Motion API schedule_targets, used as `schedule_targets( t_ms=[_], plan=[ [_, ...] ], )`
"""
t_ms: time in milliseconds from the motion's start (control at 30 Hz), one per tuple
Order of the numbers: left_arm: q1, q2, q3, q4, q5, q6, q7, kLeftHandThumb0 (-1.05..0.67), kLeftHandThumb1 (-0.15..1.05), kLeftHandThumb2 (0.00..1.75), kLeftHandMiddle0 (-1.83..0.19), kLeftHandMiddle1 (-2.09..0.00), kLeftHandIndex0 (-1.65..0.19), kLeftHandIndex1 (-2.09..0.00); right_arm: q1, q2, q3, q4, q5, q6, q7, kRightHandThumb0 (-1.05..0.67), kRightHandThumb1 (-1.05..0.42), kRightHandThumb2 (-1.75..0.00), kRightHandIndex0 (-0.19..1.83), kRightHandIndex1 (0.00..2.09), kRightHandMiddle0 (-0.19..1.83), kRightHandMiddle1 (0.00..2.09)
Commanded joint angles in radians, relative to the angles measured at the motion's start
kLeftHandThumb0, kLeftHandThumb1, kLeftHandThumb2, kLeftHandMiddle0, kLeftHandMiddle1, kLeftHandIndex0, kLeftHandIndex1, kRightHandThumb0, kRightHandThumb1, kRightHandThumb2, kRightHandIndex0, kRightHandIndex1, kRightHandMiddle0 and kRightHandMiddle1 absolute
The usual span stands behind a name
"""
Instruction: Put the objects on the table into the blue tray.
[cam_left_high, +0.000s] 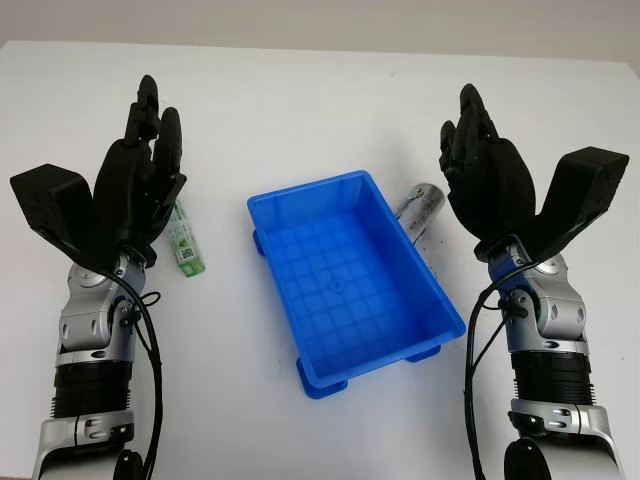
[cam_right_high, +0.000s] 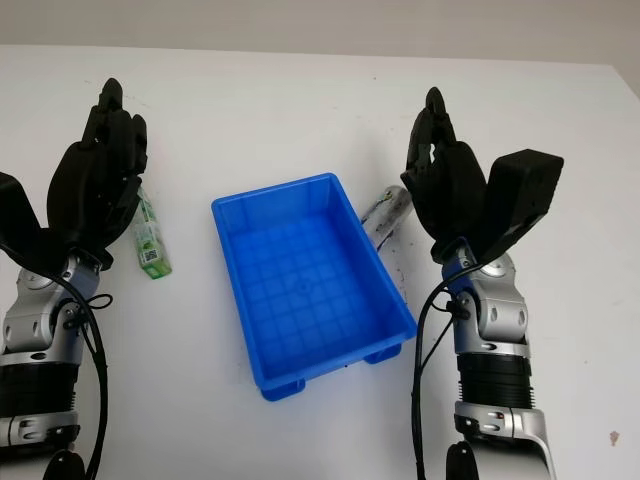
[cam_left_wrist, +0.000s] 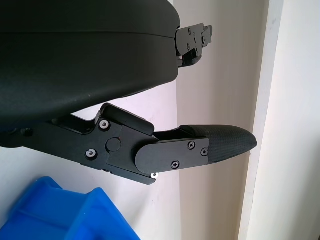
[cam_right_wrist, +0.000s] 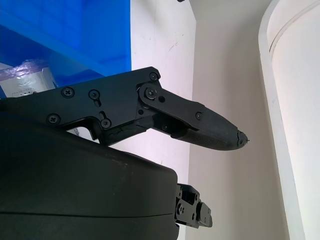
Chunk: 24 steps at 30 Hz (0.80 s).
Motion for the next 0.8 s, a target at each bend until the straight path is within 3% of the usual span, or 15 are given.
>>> schedule_targets(
  t_ms=[0, 400, 500, 633, 767],
  plan=[
    [0.008, 0.009, 0.000, -0.030, 0.002, -0.006, -0.003, -0.80, 1.05, 0.54, 0.19, -0.03, 0.19, -0.02, 0.015, 0.005, -0.001, -0.035, 0.004, -0.003, 0.000, -0.73, -1.05, -0.76, -0.19, 0.00, -0.19, 0.00],
    [-0.026, 0.013, -0.004, 0.019, 0.008, -0.005, -0.003, -0.81, 1.05, 0.53, 0.19, -0.03, 0.19, -0.02, -0.029, -0.023, -0.010, 0.012, 0.005, -0.024, 0.028, -0.74, -1.05, -0.74, -0.19, 0.00, -0.19, 0.00],
    [-0.020, 0.017, -0.001, 0.019, 0.008, -0.013, -0.009, -0.81, 1.05, 0.53, 0.19, -0.02, 0.19, -0.02, -0.058, -0.130, -0.013, -0.028, -0.033, -0.049, 0.090, -0.73, -1.05, -0.65, -0.19, 0.00, -0.19, 0.00],
    [-0.015, 0.014, 0.002, 0.013, 0.003, -0.015, -0.012, -0.81, 1.05, 0.54, 0.19, -0.01, 0.19, -0.01, -0.142, -0.306, 0.001, -0.051, -0.131, -0.075, 0.166, -0.78, -1.05, -0.31, -0.10, 0.06, -0.06, 0.08],
    [-0.016, 0.012, 0.001, 0.024, 0.004, -0.019, -0.015, -0.82, 1.05, 0.54, 0.19, -0.01, 0.19, -0.02, -0.227, -0.434, 0.025, 0.018, -0.180, -0.124, 0.278, -0.80, -1.02, -0.11, 0.02, 0.11, 0.04, 0.16]
  ],
)
